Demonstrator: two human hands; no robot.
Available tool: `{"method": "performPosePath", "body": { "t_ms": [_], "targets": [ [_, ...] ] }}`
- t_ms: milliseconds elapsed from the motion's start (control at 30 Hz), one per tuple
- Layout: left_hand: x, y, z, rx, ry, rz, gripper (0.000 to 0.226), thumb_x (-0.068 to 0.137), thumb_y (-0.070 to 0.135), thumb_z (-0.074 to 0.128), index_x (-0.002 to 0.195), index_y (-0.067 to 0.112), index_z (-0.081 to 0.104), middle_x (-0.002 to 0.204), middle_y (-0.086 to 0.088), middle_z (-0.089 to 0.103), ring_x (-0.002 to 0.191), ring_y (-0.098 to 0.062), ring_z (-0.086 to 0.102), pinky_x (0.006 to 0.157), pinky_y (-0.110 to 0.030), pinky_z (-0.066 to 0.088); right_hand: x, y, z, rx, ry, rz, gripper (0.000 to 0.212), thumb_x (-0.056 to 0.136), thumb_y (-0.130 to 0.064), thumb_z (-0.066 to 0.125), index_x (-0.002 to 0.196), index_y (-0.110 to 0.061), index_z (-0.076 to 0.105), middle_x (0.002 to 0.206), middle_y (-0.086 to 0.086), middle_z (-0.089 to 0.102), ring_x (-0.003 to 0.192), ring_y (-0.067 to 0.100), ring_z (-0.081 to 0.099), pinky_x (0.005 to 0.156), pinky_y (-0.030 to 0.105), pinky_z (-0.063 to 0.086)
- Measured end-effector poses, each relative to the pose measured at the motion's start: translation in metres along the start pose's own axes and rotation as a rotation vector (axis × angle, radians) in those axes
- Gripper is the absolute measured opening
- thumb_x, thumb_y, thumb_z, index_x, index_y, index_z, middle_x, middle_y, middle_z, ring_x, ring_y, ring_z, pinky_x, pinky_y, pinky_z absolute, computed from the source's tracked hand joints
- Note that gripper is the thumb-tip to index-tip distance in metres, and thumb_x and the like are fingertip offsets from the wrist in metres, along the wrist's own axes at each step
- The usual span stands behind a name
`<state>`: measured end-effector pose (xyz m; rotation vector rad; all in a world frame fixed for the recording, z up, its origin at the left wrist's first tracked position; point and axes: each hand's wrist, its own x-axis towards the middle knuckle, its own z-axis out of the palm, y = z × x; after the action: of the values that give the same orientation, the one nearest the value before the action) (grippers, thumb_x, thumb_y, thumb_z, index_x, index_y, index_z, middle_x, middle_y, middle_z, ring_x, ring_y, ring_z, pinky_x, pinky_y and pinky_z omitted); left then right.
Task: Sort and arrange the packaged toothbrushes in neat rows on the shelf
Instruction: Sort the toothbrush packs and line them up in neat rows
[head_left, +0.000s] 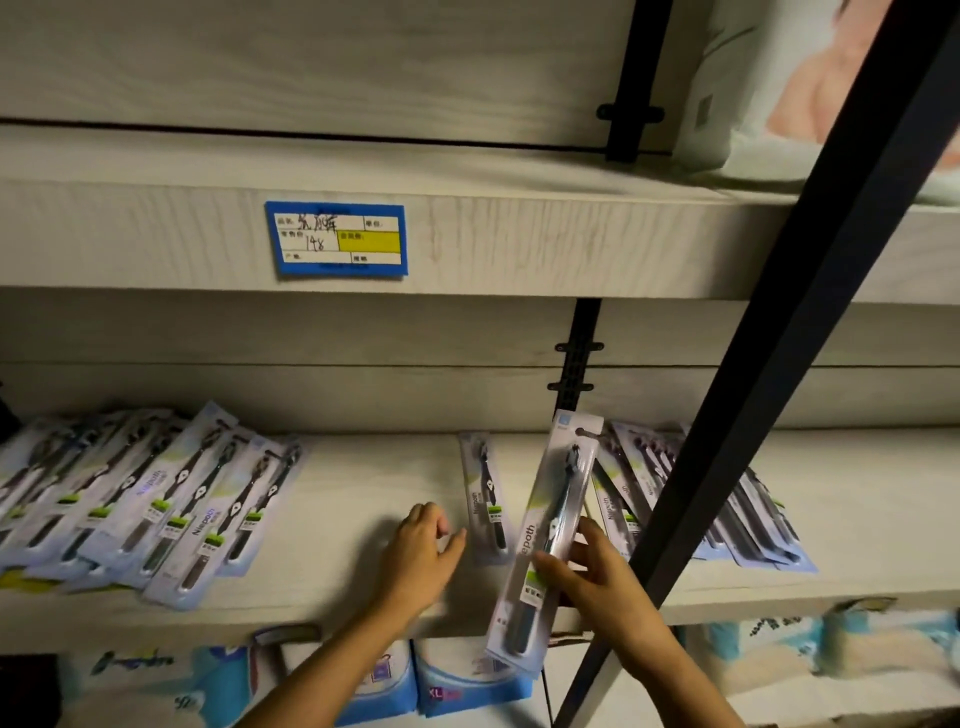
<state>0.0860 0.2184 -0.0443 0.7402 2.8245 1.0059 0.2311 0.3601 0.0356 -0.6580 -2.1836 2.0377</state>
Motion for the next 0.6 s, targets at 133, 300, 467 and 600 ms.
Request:
{"method": "performPosePath", "body": {
  "t_ms": [133, 300, 467, 600],
  "targets": [
    [0.047, 0.019, 0.035, 0.218, -0.095, -0.169, 0.057, 0.085, 0.056, 0.05, 0.114, 0.007, 0.048, 0.12, -0.011, 0.053, 0.111, -0.026, 0.05, 0.087, -0.033, 0.041, -0.001, -0.006, -0.006, -0.011, 0.057, -0.034, 0.028, 0.088, -0.012, 0.06, 0.103, -0.032, 0.046, 0.101, -0.004, 0.065, 0.092, 0.015, 0.067, 0.076, 0.029, 0.058],
    [0.062, 0.042, 0.046, 0.435, -0.173, -0.292, 0.082, 0.074, 0.059, 0.064, 0.13, 0.007, 0.034, 0.134, -0.013, 0.042, 0.123, -0.026, 0.04, 0.1, -0.032, 0.035, -0.001, -0.009, -0.012, -0.042, 0.083, -0.038, 0.026, 0.089, -0.017, 0.058, 0.095, -0.038, 0.043, 0.102, -0.009, 0.062, 0.092, 0.011, 0.066, 0.081, 0.031, 0.057],
    [0.077, 0.029, 0.03, 0.171, -0.287, -0.528, 0.084, 0.068, 0.024, 0.08, 0.132, 0.003, 0.031, 0.139, -0.017, 0.041, 0.127, -0.03, 0.043, 0.101, -0.032, 0.042, 0.003, -0.009, -0.012, -0.074, 0.065, -0.051, 0.028, 0.089, -0.017, 0.058, 0.103, -0.037, 0.043, 0.098, -0.011, 0.063, 0.083, 0.006, 0.068, 0.068, 0.021, 0.056],
    [0.064, 0.008, 0.009, 0.078, -0.381, -0.478, 0.062, 0.072, 0.02, 0.075, 0.125, 0.004, 0.049, 0.117, -0.013, 0.059, 0.094, -0.02, 0.061, 0.067, -0.022, 0.046, 0.009, -0.007, -0.007, -0.101, 0.033, -0.051, 0.026, 0.089, -0.017, 0.058, 0.106, -0.032, 0.046, 0.104, -0.005, 0.065, 0.088, 0.009, 0.068, 0.072, 0.023, 0.057]
  ]
}}
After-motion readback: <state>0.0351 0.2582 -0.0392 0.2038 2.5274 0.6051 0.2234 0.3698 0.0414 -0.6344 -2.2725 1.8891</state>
